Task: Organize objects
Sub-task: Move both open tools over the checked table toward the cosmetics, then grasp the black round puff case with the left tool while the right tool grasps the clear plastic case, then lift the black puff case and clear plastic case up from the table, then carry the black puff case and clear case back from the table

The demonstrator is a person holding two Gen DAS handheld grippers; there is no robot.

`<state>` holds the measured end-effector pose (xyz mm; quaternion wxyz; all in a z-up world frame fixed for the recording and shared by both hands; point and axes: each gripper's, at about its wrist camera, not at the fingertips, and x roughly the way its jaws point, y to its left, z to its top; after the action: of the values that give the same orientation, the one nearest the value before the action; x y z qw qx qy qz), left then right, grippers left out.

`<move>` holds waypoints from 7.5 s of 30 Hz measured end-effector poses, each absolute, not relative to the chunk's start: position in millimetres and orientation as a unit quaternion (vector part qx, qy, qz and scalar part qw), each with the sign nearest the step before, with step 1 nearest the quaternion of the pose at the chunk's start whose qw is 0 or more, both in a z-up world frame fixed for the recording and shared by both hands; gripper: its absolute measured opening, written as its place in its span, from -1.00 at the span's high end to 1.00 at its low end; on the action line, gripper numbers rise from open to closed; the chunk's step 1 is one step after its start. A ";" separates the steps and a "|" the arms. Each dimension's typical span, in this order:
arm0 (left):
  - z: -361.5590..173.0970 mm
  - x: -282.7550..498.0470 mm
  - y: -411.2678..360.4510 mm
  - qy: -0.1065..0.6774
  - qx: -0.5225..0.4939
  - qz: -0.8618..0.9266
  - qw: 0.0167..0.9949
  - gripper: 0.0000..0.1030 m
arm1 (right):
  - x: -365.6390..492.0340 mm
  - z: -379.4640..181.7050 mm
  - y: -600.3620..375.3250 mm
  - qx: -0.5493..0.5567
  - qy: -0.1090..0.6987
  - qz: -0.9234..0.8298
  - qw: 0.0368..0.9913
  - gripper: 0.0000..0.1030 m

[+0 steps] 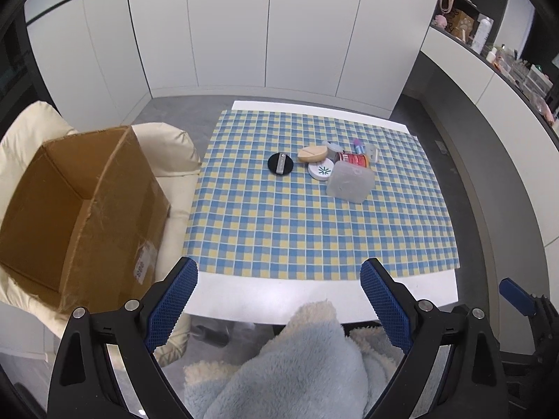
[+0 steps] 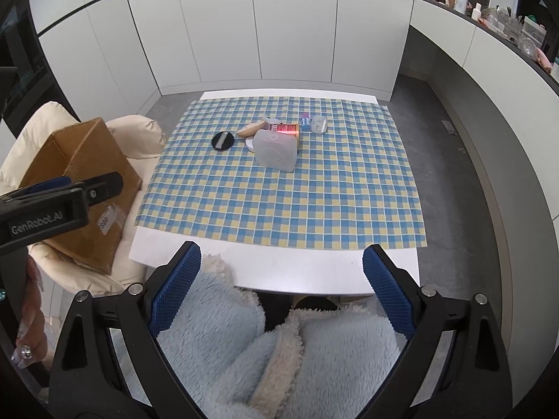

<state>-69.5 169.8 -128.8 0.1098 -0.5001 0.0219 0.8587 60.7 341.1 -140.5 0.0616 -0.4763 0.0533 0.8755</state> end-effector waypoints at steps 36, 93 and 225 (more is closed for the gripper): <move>-278.6 -189.4 203.4 0.024 -0.572 0.817 0.063 -0.84 | -125.2 -300.7 403.2 -0.502 0.154 0.848 0.068 -0.86; -297.6 -301.7 250.2 0.100 -0.514 0.849 0.076 0.14 | -194.2 -315.4 439.4 -0.491 0.058 0.859 0.137 -0.64; 13.8 0.7 135.0 0.041 -0.379 0.921 0.085 0.11 | 71.8 -2.4 340.5 -0.387 0.040 0.919 0.057 -0.64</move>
<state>0.7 135.0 13.8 0.0850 -0.3788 0.0408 0.9207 71.8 340.5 -2.4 0.0568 -0.3871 0.0404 0.9194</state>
